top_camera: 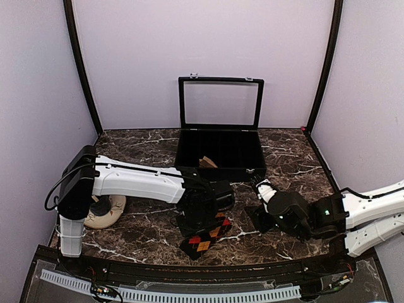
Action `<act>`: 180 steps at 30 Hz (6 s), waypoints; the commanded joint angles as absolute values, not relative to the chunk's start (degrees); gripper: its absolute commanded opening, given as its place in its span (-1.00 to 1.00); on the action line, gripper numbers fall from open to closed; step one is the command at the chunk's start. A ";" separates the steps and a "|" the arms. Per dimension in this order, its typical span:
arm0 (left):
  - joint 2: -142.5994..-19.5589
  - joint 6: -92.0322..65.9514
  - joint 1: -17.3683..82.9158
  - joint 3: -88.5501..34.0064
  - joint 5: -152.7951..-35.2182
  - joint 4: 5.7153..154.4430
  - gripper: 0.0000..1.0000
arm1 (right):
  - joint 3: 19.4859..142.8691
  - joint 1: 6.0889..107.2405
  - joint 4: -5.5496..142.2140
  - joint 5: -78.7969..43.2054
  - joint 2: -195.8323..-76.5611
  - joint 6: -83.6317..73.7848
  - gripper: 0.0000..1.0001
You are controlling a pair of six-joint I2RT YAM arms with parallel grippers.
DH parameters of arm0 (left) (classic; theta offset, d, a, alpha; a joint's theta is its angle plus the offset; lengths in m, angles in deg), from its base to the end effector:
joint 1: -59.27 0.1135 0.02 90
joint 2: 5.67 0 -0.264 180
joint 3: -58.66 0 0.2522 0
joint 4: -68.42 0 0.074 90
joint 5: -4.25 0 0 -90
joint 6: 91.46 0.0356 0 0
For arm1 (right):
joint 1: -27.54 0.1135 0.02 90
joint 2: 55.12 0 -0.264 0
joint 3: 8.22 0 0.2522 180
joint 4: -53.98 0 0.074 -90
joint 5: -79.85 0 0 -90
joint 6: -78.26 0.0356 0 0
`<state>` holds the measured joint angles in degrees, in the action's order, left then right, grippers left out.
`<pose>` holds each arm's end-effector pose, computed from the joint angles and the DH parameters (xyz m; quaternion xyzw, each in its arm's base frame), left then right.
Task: Roll the socks
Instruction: Adjust the sock at the center of the board.
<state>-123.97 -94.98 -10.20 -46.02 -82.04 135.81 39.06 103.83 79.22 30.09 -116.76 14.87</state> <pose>0.1450 -0.3807 0.1784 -0.2101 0.9740 -0.0727 0.0435 0.0737 0.2052 0.2188 -0.2240 0.8325 0.1187 0.4926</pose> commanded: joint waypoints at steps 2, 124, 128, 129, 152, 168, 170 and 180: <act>-124.67 -93.98 -9.38 -45.39 -81.47 136.60 -0.02 | 39.11 103.05 76.48 29.77 -117.21 14.16 0.13; -115.89 -101.74 -15.87 -34.10 -82.36 136.47 -1.00 | 42.13 92.27 44.82 -0.41 -153.90 16.29 0.13; -115.73 -101.60 -15.88 -33.85 -82.42 136.15 -1.00 | 41.07 90.92 43.21 -0.19 -156.74 17.57 0.12; -115.71 -101.56 -15.87 -33.74 -82.41 136.08 -1.00 | 40.67 90.54 42.80 -0.05 -157.29 17.95 0.12; -114.28 -100.59 -15.57 -28.07 -79.47 132.25 -1.00 | 35.21 89.50 43.59 3.21 -157.52 18.85 0.09; -117.45 -90.01 -14.71 -28.14 -74.22 126.71 -0.99 | 35.55 89.50 51.04 4.96 -144.75 15.64 0.09; -117.70 -88.90 -14.60 -27.97 -73.49 126.38 -0.99 | 35.43 89.50 51.86 4.83 -143.92 15.60 0.09; -119.65 -80.27 -11.04 -29.54 -67.50 127.15 -0.97 | 35.92 89.50 55.20 5.19 -140.81 15.18 0.10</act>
<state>-116.78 -85.45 -13.30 -29.49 -72.12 126.37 35.74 89.97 53.56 4.26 -142.71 15.97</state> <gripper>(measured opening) 0.021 0.551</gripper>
